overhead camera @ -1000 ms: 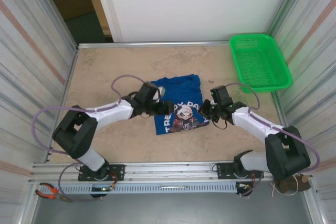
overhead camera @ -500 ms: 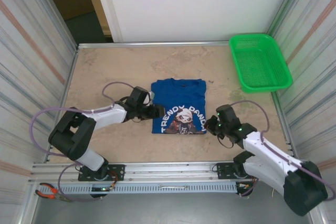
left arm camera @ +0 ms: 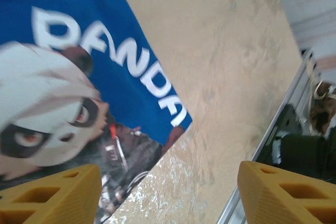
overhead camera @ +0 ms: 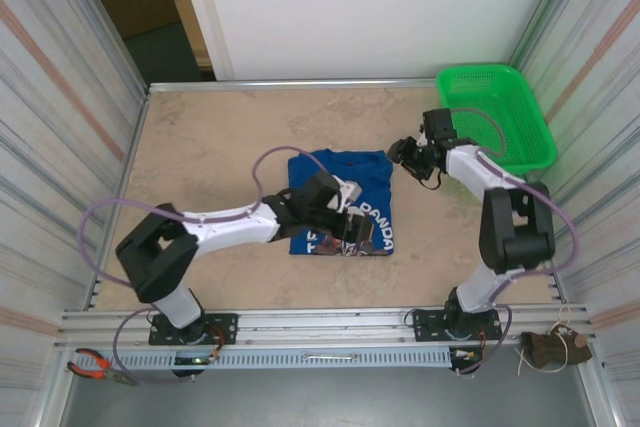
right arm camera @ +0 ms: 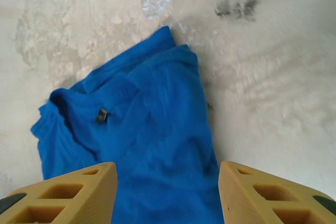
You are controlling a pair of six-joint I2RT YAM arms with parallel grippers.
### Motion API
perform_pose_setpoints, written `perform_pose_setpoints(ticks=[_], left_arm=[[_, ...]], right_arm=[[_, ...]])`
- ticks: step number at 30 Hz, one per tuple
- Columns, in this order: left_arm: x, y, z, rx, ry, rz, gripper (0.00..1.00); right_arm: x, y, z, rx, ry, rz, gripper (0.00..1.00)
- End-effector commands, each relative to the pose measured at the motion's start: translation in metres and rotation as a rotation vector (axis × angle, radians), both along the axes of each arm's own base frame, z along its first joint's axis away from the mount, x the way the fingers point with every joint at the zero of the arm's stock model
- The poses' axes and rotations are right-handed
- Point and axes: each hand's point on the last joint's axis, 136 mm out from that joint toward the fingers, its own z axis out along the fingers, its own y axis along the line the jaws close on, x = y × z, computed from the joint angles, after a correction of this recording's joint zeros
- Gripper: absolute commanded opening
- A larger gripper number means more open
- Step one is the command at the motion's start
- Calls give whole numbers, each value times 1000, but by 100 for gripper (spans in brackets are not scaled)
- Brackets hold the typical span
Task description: Fold the inside-out t-shirt
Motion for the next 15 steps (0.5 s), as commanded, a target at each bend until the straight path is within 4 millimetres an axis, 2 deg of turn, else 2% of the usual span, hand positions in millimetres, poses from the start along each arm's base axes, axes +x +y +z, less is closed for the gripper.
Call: perform_pose_setpoints(ticks=[1,6,12,15], left_arm=[[-7,-23,-3,-26,-1,-50,70],[-14,-37,-20,-28,35,-76,70],[-23,-28,-49,4,91,-67,70],[-27,-22,-60,28,111,-64,70]], right_arm=[[10,7,-11,-9,25,76,53],[22,12,-29,-17,57,83,50],[32,18,-46,-15,92,89,39],[37,21,-51,-19,98,92,21]])
